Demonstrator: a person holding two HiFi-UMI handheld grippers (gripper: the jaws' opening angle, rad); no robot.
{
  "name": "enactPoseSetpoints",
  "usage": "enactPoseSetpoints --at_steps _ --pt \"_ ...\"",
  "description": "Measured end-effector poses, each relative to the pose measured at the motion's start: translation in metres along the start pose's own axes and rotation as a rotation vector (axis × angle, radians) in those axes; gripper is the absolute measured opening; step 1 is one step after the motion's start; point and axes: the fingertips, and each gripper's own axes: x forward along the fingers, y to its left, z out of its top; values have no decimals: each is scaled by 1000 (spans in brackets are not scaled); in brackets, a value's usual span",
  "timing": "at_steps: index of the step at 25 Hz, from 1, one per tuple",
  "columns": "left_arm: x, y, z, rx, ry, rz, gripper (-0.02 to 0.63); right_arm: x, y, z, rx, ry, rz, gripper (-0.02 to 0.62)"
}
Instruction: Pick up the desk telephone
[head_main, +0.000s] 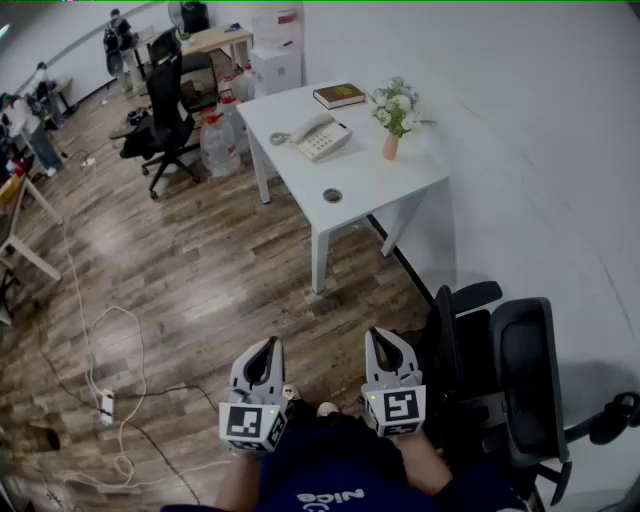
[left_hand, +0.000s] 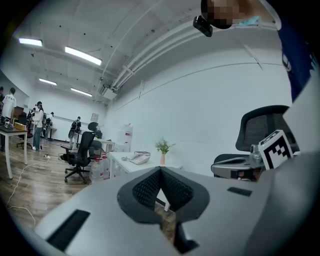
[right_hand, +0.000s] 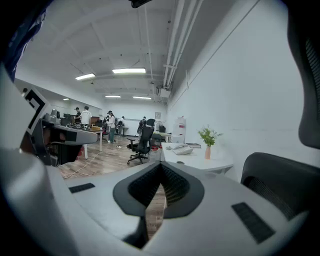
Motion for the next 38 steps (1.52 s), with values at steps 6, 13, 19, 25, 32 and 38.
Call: enactPoseSetpoints --at_steps 6,13,19,25,32,38 --pt "12 8 5 -4 -7 -9 17 13 -4 3 7 1 -13 21" --pt "23 22 10 -10 -13 -41 17 26 0 12 29 -34 -46 21" --pt "38 49 11 -13 -1 -68 17 47 8 15 61 -35 -62 21" --pt "46 79 14 -29 4 -95 17 70 32 26 69 -52 -67 21" --pt "49 106 4 -60 20 -96 17 88 55 19 97 -43 -53 23" --pt "64 114 7 -44 16 -74 17 124 42 22 150 -58 -28 23"
